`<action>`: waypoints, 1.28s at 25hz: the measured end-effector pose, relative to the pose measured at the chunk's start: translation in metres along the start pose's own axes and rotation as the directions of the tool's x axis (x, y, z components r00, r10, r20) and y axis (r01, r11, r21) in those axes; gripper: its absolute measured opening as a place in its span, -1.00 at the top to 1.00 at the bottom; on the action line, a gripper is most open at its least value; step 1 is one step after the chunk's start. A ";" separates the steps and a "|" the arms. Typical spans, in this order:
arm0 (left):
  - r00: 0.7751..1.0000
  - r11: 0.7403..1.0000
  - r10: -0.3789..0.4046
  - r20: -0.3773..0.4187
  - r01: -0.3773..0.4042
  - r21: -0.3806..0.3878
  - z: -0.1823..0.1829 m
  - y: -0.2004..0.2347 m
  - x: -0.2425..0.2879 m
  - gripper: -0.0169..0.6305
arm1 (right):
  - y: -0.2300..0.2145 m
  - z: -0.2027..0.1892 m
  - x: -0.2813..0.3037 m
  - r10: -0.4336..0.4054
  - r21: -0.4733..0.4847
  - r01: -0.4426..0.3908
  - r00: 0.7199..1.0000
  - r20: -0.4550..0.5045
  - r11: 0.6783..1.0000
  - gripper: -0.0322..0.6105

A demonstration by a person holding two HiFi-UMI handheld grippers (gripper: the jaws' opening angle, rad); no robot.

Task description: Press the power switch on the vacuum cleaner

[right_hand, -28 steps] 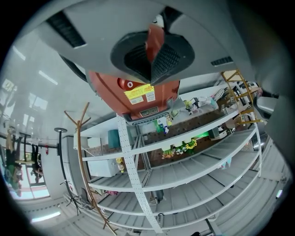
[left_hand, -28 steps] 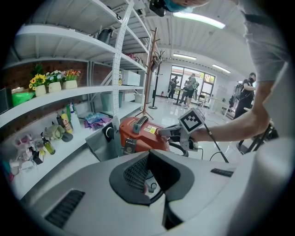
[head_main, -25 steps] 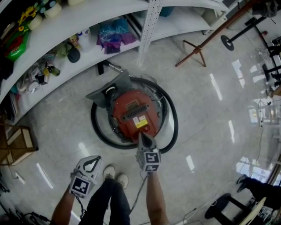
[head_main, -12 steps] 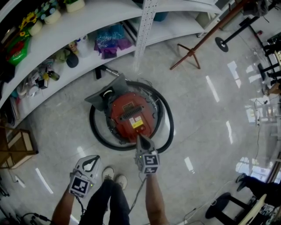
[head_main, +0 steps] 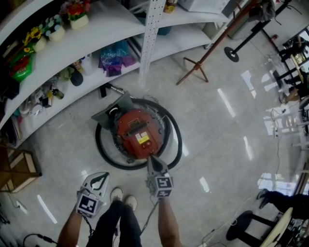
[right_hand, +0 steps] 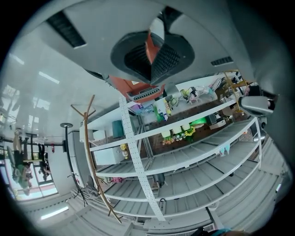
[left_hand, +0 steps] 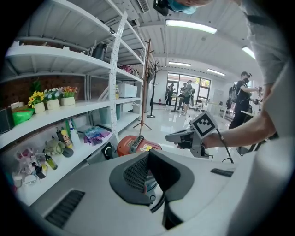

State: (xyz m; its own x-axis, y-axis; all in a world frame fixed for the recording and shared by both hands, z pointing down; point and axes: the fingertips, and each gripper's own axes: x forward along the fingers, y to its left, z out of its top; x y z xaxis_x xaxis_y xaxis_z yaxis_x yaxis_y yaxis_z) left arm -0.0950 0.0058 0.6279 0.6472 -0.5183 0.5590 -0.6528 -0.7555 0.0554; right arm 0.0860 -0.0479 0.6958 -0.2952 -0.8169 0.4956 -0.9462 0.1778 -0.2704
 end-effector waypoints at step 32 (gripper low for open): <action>0.987 0.995 -0.012 0.161 -0.003 0.096 0.130 -0.047 -0.087 0.93 | 0.072 0.102 -0.168 -0.015 -0.006 0.016 0.993 0.120 1.000 0.87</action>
State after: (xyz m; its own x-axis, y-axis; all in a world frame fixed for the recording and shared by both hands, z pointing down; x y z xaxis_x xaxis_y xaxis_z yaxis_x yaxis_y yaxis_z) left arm -0.0689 0.0344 0.4691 0.7102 -0.5667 0.4176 -0.6141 -0.7888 -0.0261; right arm 0.0808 0.0466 0.5091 -0.2625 -0.8796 0.3967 -0.9515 0.1677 -0.2578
